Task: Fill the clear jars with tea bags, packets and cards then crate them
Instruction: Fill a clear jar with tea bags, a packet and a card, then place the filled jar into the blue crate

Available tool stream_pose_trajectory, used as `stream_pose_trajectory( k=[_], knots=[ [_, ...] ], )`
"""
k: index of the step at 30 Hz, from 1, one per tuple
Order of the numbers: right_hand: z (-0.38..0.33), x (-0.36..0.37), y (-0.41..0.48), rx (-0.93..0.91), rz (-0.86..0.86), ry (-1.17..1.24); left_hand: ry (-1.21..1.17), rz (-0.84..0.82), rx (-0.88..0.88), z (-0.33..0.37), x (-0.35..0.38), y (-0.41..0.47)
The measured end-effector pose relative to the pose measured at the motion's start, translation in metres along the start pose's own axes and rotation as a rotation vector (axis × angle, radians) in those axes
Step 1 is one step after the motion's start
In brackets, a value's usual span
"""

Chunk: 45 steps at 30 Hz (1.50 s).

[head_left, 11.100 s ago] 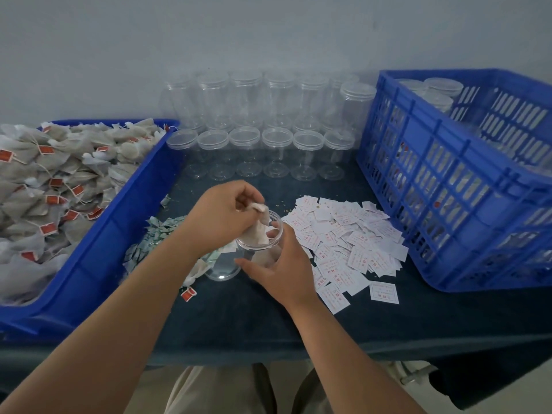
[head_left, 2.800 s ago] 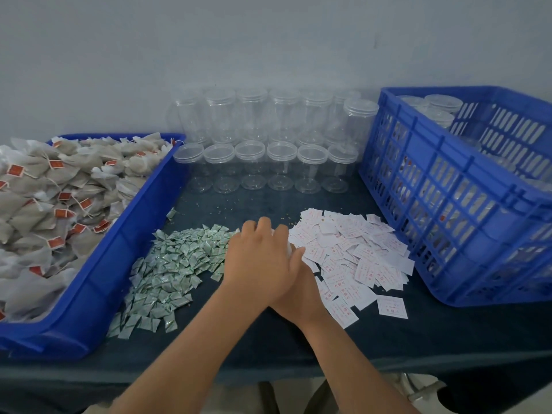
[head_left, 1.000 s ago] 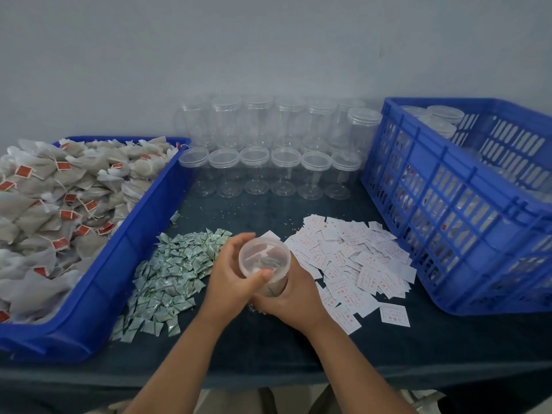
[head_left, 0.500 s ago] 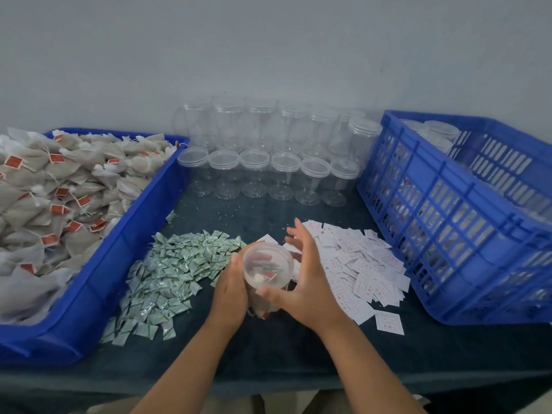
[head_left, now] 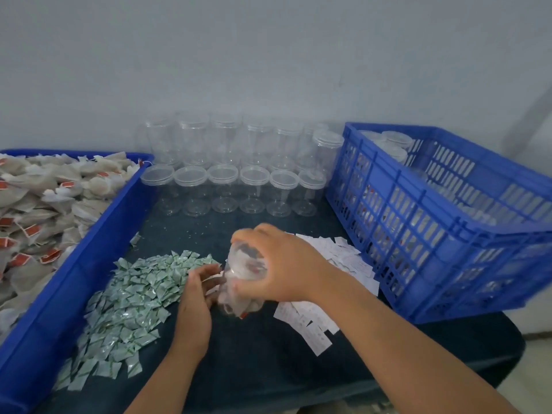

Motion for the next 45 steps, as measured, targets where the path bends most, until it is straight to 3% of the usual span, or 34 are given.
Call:
stream_pose_trajectory(
  k=[6,11,13,16,20,31,37,45],
  knots=[
    [0.057,-0.167,0.013,0.165,0.404,0.033,0.228,-0.078,0.087,-0.012,0.002,0.005],
    [0.147,-0.285,0.023,0.393,0.599,-0.216,0.354,-0.131,0.224,-0.006,0.011,0.000],
    [0.181,-0.310,0.021,0.523,0.558,-0.344,0.390,-0.140,0.264,-0.004,0.014,0.001],
    [0.224,-0.316,0.015,0.720,0.366,-0.468,0.429,-0.150,0.308,-0.003,0.015,0.001],
    [0.266,-0.277,0.007,0.822,0.127,-0.416,0.450,-0.168,0.345,-0.002,0.017,-0.001],
    [0.308,-0.216,0.003,0.935,0.006,0.074,0.491,-0.159,0.332,-0.004,0.015,-0.001],
    [0.311,-0.212,0.003,0.926,-0.058,0.180,0.484,-0.163,0.295,0.000,0.018,-0.005],
    [0.303,-0.224,0.014,0.816,-0.225,-0.213,0.472,-0.142,0.277,0.002,0.016,-0.007]
  ],
)
Point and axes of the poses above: each hand's wrist, its own y-axis towards the middle knuckle, its own x-axis out of the palm, z = x × y, the point moved 5 cm from there along y, towards the middle knuckle, and after that the axes turned 5 degrees about z, right-handed, at the moved point
